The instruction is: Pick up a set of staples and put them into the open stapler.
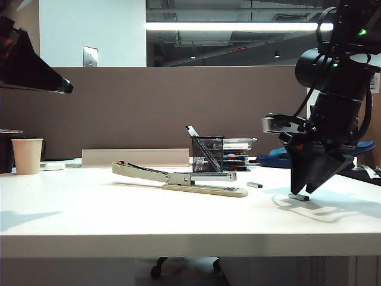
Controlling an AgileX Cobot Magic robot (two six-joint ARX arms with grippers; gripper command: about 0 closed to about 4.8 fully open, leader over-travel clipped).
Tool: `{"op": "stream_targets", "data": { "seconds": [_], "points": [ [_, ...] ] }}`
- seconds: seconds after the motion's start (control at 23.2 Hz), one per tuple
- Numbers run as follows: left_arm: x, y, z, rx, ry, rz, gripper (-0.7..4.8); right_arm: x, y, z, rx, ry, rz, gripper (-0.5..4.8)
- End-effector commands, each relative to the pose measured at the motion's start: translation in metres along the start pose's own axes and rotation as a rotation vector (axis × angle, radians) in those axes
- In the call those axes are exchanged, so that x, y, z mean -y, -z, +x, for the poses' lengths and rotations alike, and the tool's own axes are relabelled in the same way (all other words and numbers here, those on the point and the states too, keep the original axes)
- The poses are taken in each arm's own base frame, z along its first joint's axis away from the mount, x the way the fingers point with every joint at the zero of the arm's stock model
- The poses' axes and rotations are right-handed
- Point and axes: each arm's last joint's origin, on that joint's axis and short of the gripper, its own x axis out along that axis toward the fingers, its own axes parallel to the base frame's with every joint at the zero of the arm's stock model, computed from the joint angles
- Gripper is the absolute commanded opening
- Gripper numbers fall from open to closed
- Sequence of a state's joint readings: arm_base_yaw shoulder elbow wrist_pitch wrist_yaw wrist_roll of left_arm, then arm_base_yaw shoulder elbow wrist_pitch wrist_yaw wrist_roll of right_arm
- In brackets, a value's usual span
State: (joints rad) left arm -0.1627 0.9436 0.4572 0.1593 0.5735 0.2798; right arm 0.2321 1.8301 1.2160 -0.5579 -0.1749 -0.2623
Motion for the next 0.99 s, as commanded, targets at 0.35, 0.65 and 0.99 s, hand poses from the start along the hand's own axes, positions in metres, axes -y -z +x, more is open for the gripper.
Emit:
{"op": "stream_targets", "data": {
  "seconds": [0.35,0.65,0.99],
  "points": [
    [-0.0001,-0.0002,-0.0004,-0.001,0.001,0.0,-0.05,0.0011,0.0008,0.0086,-0.015,-0.004,-0.002,1.53],
    [-0.0001,-0.0002,-0.0004,-0.001,0.001,0.0,-0.05,0.0005,0.0028,0.0085,-0.037,-0.011,0.002,1.29],
    [-0.0001,-0.0002,-0.0005,-0.001,0.001,-0.001,-0.05,0.0005,0.0028,0.0083,-0.038,-0.011,0.002,0.51]
  ]
}}
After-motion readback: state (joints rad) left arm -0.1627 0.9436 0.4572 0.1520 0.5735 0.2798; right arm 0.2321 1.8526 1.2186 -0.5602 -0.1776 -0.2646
